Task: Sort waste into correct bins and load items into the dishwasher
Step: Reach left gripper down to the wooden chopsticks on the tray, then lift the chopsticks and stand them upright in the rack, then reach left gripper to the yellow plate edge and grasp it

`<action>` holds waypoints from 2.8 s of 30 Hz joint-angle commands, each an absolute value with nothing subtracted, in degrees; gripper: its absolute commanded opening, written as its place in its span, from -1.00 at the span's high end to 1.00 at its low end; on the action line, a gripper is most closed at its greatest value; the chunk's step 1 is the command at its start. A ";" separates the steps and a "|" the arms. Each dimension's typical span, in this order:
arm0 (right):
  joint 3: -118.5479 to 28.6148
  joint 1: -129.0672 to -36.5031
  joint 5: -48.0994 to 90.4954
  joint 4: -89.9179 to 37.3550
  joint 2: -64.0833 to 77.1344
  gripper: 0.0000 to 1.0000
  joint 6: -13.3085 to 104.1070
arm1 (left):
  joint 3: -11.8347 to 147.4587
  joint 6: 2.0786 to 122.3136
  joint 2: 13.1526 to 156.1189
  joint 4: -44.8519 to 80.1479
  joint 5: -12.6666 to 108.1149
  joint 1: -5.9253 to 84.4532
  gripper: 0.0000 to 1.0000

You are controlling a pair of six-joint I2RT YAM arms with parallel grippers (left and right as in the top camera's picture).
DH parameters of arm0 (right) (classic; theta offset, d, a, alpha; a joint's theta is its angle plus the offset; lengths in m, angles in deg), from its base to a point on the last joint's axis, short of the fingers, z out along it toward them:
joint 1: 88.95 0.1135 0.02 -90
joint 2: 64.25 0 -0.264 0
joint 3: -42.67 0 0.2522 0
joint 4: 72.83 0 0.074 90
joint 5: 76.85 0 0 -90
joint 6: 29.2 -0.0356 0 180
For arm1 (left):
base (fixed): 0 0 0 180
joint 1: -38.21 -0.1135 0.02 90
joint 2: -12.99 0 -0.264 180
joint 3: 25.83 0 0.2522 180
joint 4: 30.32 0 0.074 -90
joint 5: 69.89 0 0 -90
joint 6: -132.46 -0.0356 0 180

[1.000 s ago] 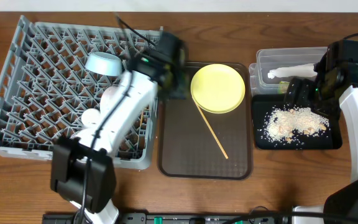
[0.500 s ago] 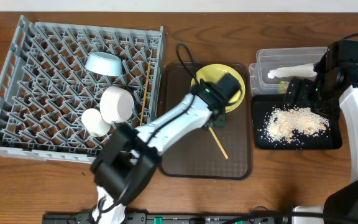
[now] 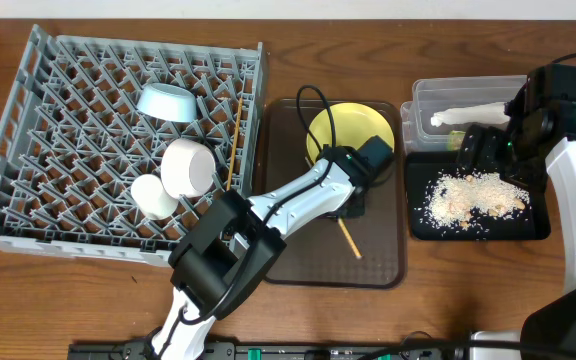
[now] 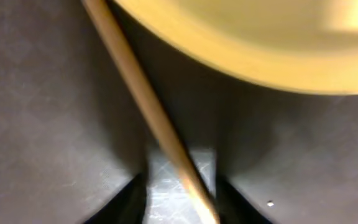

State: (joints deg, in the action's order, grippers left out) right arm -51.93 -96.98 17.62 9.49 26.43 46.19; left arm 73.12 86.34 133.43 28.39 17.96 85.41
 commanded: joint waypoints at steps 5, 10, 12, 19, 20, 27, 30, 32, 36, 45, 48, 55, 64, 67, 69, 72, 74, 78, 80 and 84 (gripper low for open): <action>-52.82 -97.13 17.95 9.71 25.22 -0.98 46.71 | 72.53 86.71 133.69 29.24 16.40 85.22 0.62; -52.82 -97.13 17.93 9.84 25.22 -0.99 46.71 | 72.53 86.71 133.69 29.44 16.38 84.98 0.75; -52.82 -97.13 17.93 9.99 25.22 -0.98 46.71 | 72.53 86.71 133.69 29.55 16.38 84.39 0.74; -52.82 -97.13 17.93 10.12 25.22 -0.98 46.71 | 72.62 84.15 132.60 30.29 16.34 79.69 0.84; -52.82 -97.13 17.93 10.12 25.22 -0.99 46.71 | 72.71 82.62 131.86 30.29 15.75 78.57 0.84; -52.82 -97.13 17.93 10.10 25.22 -0.99 46.71 | 74.19 67.10 122.52 30.53 14.22 71.86 0.85; -52.82 -97.13 17.93 10.10 25.22 -0.98 46.71 | 74.19 61.88 117.56 30.49 13.96 68.85 0.85; -52.82 -97.13 17.93 10.10 25.22 -0.98 46.71 | 74.19 58.93 114.90 30.47 12.36 66.97 0.84; -52.82 -97.13 17.93 10.10 25.22 -0.98 46.71 | 74.19 50.58 111.22 30.12 10.35 62.55 0.85; -52.82 -97.13 17.95 10.10 25.22 -0.99 46.71 | 73.69 48.04 113.13 26.18 10.41 55.62 0.84; -52.82 -97.13 17.93 10.12 25.22 -0.98 46.71 | 73.69 48.07 114.48 25.64 10.41 54.88 0.67; -52.82 -97.13 17.95 10.14 25.22 -0.99 46.71 | 73.74 48.04 114.55 24.72 10.46 54.90 0.09; -52.82 -97.13 17.95 9.95 25.22 -0.99 46.71 | 73.76 44.79 112.97 21.57 23.05 60.67 -0.46; -52.82 -97.13 17.93 9.90 25.22 -0.99 46.71 | 73.76 42.95 113.87 18.36 24.42 64.91 -0.51; -52.82 -97.13 17.93 9.95 25.22 -0.98 46.71 | 73.76 39.52 114.98 16.19 24.42 67.62 -0.54; -52.82 -97.13 17.93 9.95 25.22 -0.99 46.69 | 73.76 32.85 117.89 13.57 24.42 72.58 -0.58; -52.82 -97.13 17.93 9.97 25.22 -0.99 46.71 | 73.76 28.92 120.36 13.09 24.40 75.64 -0.59; -52.82 -97.13 17.93 9.99 25.22 -0.99 46.71 | 73.76 25.40 125.26 12.65 24.40 79.56 -0.60; -52.82 -97.13 17.95 9.99 25.22 -0.98 46.71 | 73.76 24.39 128.51 12.22 24.38 81.39 -0.61; -52.82 -97.13 17.95 10.19 25.22 -0.98 46.71 | 73.76 24.24 133.74 11.17 23.31 82.81 -0.61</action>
